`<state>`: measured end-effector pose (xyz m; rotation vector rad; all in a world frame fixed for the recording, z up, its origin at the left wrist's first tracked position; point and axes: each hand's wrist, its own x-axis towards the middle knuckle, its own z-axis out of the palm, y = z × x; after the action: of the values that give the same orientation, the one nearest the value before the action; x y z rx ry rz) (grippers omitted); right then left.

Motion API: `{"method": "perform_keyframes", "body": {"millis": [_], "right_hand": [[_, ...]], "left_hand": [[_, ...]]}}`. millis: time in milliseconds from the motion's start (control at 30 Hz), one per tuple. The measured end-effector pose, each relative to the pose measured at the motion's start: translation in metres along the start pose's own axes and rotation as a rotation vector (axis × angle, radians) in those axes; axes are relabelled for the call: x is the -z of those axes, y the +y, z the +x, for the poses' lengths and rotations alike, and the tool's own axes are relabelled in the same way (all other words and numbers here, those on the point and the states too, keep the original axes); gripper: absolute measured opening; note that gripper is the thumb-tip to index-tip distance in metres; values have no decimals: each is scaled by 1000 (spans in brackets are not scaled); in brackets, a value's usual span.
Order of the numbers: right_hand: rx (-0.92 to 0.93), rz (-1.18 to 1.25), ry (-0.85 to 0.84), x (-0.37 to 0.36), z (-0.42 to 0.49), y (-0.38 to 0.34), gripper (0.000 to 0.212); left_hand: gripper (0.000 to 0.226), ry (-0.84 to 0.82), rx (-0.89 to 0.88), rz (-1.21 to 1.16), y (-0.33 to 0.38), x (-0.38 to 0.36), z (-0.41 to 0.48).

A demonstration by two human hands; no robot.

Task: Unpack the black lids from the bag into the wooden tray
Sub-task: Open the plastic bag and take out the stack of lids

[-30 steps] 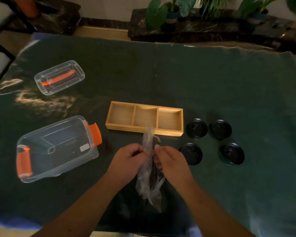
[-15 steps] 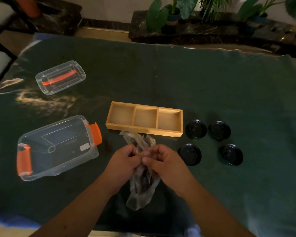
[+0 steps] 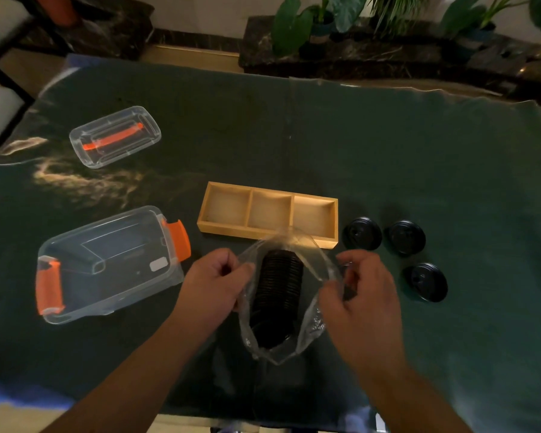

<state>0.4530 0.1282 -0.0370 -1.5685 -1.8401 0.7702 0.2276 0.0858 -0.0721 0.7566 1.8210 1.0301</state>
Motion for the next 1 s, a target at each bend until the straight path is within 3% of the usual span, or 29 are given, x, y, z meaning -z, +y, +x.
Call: {"method": "perform_keyframes", "body": {"millis": [67,100,133,167,200,233,333,400,567,667,733,867,933,1000], "right_hand": [[313,-95,-92,-6,1,-22,17],[373,-172,-216,-15,12,-34,18],[315,-293,-421,-26,26,-46,22],[141,-439,-686,-40,40,-53,25],[-67,-593,-949,-55,53,-55,38],[-106,-676,-1063,-69,60,-50,58],[141,-755,-1014,-95,55,-20,110],[161,-839,-1024,-104,50,-2,122],[236,-827,-891,-116,44,10,102],[147,-671,-859,-117,47,14,94],[122,-713,-898,-119,52,17,91],[268,-980,-1018,-118,54,22,98],[268,-947,-1018,-116,52,24,106],[214,-844,-981,-111,51,28,101]], "left_hand": [[40,0,-23,7,4,-6,-1],[38,-1,-32,11,5,-8,-1],[37,-3,-39,17,6,-10,-1],[35,-5,-45,27,8,-11,-1],[32,-10,-48,41,11,-11,-2],[30,-16,-51,52,13,-12,-3],[28,-40,-42,64,20,-15,-6],[30,-39,-35,75,23,-18,-6],[39,-63,-31,20,25,-28,-7],[44,-112,-2,-39,22,-31,-7],[39,-144,17,-63,19,-31,-4],[37,-137,44,-88,10,-23,0],[47,-111,88,-92,3,-16,2],[53,-19,145,-36,-9,-9,8]]}}
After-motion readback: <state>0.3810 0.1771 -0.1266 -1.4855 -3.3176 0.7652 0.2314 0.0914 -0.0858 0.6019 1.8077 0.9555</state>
